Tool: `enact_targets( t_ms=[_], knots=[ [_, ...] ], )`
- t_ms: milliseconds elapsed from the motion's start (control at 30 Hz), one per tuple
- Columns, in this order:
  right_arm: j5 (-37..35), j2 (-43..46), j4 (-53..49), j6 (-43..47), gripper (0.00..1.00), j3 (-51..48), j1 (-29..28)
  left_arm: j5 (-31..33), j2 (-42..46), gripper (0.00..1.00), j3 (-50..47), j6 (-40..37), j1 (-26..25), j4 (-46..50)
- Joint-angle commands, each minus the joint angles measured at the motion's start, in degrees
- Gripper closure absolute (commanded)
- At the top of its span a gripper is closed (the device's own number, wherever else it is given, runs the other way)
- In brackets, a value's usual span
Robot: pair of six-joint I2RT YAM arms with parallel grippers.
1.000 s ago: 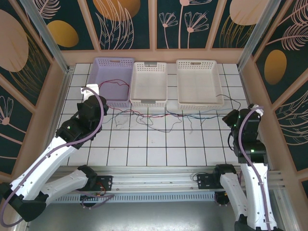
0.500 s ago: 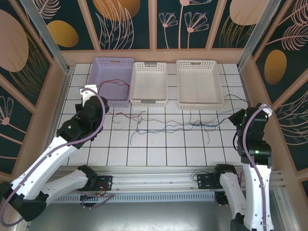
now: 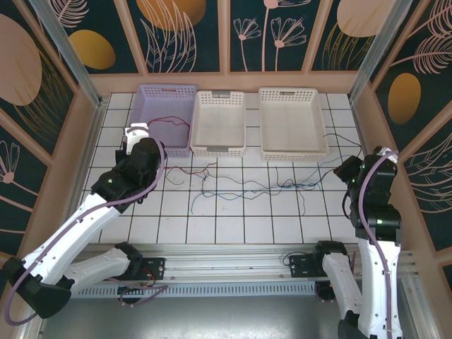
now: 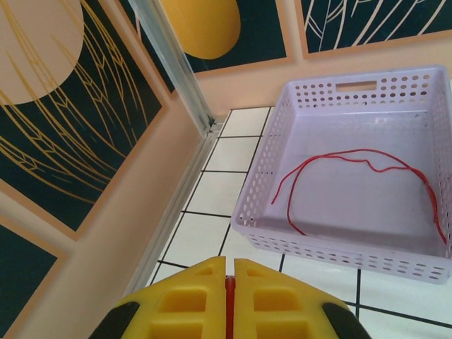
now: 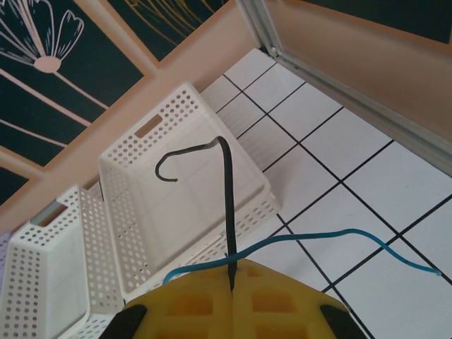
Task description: Untangle the cables
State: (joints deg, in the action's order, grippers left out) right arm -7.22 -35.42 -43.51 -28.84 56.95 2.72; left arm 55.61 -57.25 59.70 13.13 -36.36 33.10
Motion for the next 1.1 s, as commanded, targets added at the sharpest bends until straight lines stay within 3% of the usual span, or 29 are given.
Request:
enact_targets(
  t_ms=[0, 133, 300, 433, 567, 800, 1067],
  knots=[
    [9.0, -2.8, 2.4, 3.3, 1.0, -0.9, 0.5, -1.1, 2.3, 1.0, 2.6, 0.2, 0.4, -2.0],
    [20.9, -6.1, 6.1, 4.9, 1.0, -6.3, 0.3, -6.9, 5.3, 1.0, 3.8, 1.0, 0.4, -4.5],
    [26.5, -7.7, 12.7, 3.8, 1.0, -12.1, -3.5, -19.5, 5.5, 1.0, 3.3, 1.8, 0.4, -6.8],
    [19.0, -12.6, 16.0, 2.8, 1.0, -12.1, -16.2, -28.0, 5.4, 1.0, 0.6, 2.7, 0.4, -11.1],
    [10.6, -19.8, 19.1, 2.5, 1.0, -10.9, -27.3, -31.1, 4.7, 1.0, -0.7, 2.7, 0.4, -14.1],
    [7.5, -31.3, 24.0, 3.7, 0.91, -9.5, -30.2, -31.3, 5.4, 1.0, -2.3, 0.3, 0.4, -17.8],
    [3.0, -38.7, 26.2, 7.0, 0.56, -5.2, -35.5, -32.7, 12.7, 1.0, -8.4, -1.0, 0.4, -24.8]
  ],
)
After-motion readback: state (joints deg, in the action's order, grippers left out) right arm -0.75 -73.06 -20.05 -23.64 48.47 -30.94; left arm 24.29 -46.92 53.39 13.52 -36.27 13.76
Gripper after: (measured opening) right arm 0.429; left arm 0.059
